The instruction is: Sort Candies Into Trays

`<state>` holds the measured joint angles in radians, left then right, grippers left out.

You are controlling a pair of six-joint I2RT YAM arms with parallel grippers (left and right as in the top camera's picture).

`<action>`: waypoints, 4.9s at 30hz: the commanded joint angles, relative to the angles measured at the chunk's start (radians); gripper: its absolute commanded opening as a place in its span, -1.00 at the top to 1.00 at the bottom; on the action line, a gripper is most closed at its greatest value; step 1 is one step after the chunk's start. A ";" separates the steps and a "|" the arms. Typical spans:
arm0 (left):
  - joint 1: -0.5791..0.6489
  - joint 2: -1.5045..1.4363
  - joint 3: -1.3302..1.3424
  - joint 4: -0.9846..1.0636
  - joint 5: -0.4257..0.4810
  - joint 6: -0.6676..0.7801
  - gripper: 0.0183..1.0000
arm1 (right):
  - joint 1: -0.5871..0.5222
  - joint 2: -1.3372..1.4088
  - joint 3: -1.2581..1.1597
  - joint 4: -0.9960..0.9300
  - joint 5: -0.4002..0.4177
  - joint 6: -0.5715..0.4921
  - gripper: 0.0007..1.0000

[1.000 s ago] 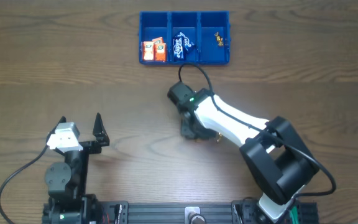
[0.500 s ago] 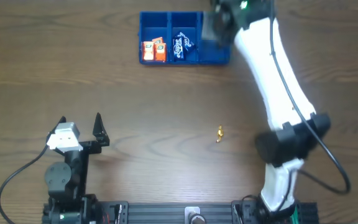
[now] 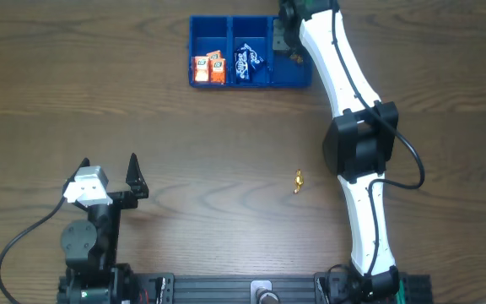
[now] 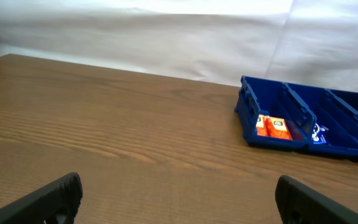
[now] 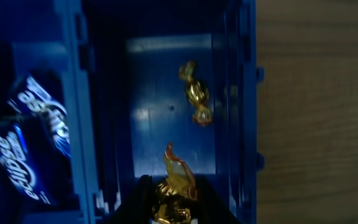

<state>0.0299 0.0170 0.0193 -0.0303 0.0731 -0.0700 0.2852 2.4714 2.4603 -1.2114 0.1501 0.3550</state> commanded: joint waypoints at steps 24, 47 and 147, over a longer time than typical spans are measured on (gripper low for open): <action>0.003 -0.004 -0.014 -0.042 0.013 0.014 -1.00 | 0.039 -0.370 -0.203 -0.232 -0.054 -0.046 -0.86; 0.003 -0.004 -0.014 -0.042 0.013 0.014 -0.99 | 0.198 -0.836 -1.482 0.319 -0.190 0.196 -0.82; 0.003 -0.004 -0.014 -0.042 0.013 0.014 -1.00 | -0.035 -0.011 0.098 0.008 -0.040 -0.012 -0.76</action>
<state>0.0303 0.0170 0.0193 -0.0307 0.0731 -0.0696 0.2729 2.4786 2.5343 -1.2118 0.1143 0.3771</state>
